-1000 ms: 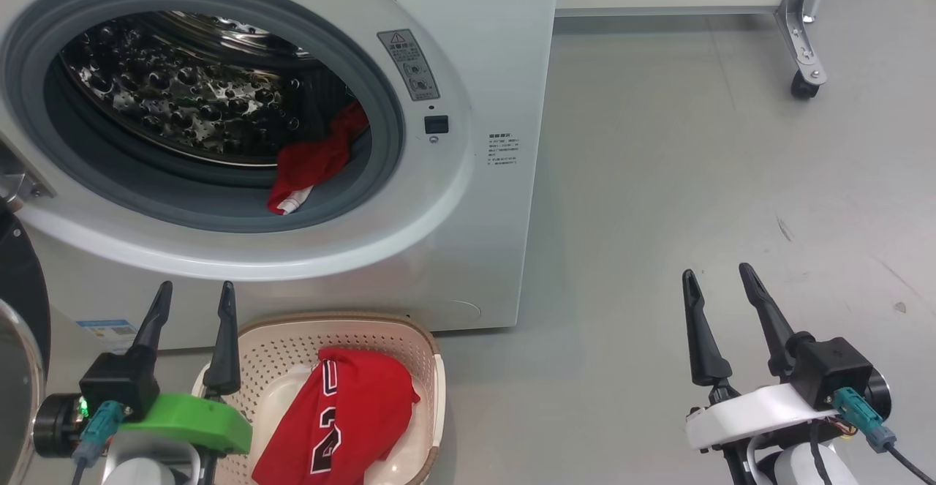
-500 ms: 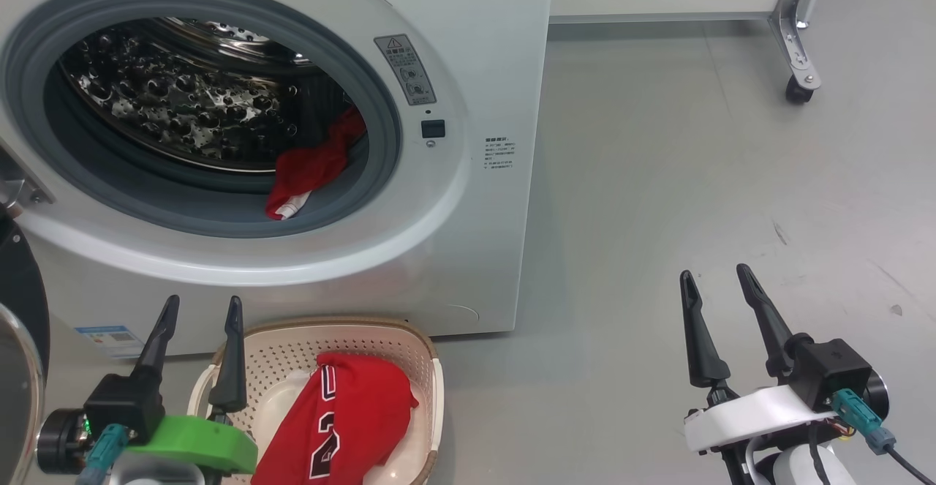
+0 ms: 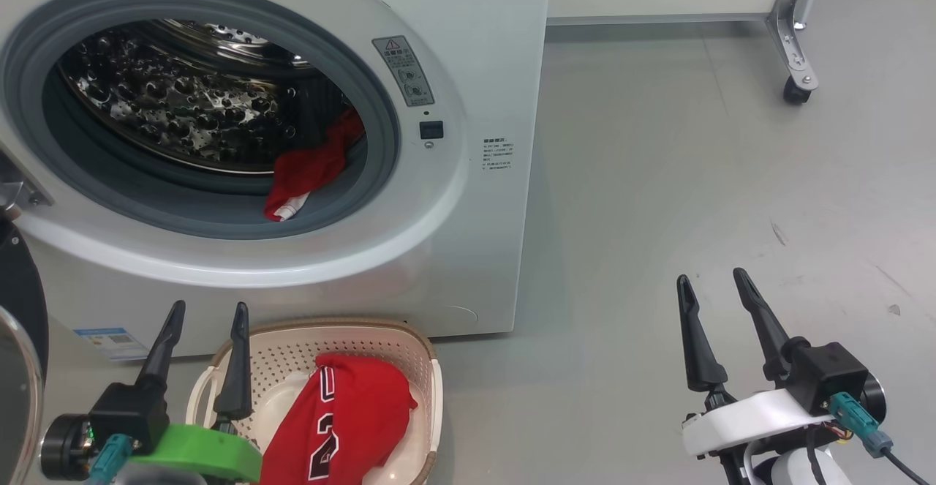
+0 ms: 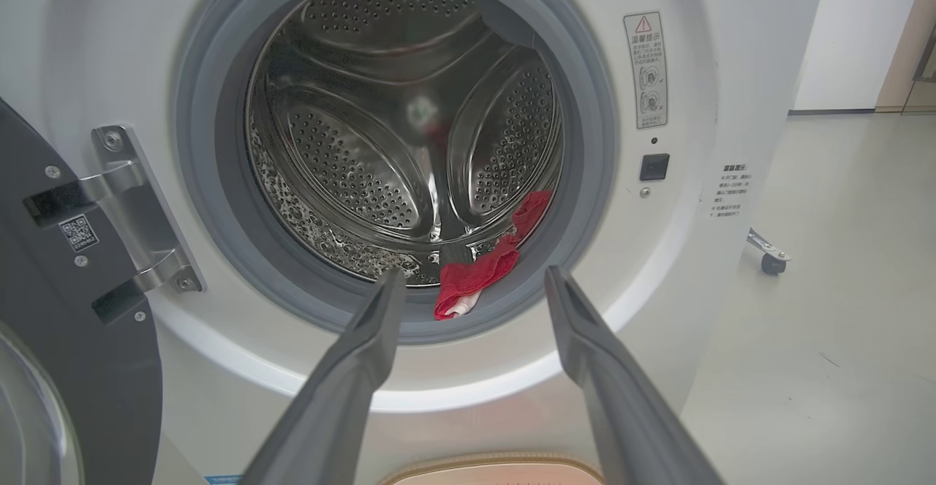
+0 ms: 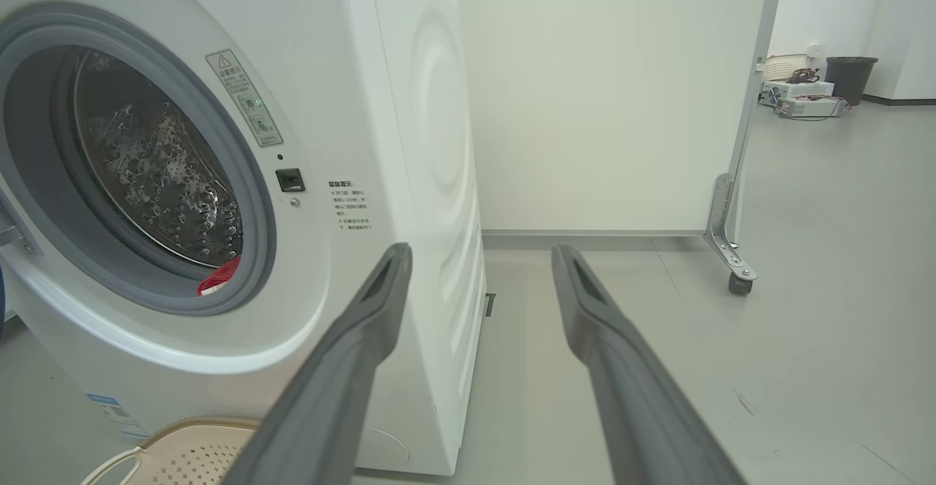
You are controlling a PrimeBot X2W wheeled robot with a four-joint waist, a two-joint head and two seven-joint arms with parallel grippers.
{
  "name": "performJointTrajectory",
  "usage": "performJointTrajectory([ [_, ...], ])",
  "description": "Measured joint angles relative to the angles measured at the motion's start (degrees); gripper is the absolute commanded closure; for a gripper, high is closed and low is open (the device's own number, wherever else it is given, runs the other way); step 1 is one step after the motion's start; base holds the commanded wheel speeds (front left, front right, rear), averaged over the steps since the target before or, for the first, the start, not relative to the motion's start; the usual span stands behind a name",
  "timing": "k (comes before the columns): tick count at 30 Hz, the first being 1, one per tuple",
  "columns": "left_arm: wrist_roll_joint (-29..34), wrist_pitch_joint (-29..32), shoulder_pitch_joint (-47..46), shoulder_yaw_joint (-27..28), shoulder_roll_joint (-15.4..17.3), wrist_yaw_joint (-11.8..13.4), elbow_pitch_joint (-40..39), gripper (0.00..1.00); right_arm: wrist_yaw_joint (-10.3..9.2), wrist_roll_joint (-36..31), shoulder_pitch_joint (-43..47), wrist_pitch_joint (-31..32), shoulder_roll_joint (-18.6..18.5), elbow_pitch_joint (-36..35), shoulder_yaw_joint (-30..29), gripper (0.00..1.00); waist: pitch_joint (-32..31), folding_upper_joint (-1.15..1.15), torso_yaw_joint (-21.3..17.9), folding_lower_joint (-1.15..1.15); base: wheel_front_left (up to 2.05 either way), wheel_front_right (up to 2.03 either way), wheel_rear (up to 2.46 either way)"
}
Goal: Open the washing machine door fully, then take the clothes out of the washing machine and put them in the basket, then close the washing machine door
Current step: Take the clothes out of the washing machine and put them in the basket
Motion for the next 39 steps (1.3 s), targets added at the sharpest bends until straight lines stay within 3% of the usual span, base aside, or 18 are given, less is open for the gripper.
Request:
performJointTrajectory([
  [28, -0.03, 0.0, 1.52, -0.32, -0.03, 1.42, -0.62, 0.0, 0.45, -0.82, 0.45, 0.0, 0.01, -0.82, 1.25, 0.0, 4.79, 0.0, -2.75, 0.0, 0.0, 0.0, 0.0],
  [39, -1.86, 3.35, -6.36, 1.87, 1.35, 1.42, 0.6, 0.0, 0.49, -1.43, -0.79, 0.0, 0.02, -2.2, 2.46, 0.0, 10.44, 0.0, -5.02, 0.0, 0.0, 0.0, 0.0],
])
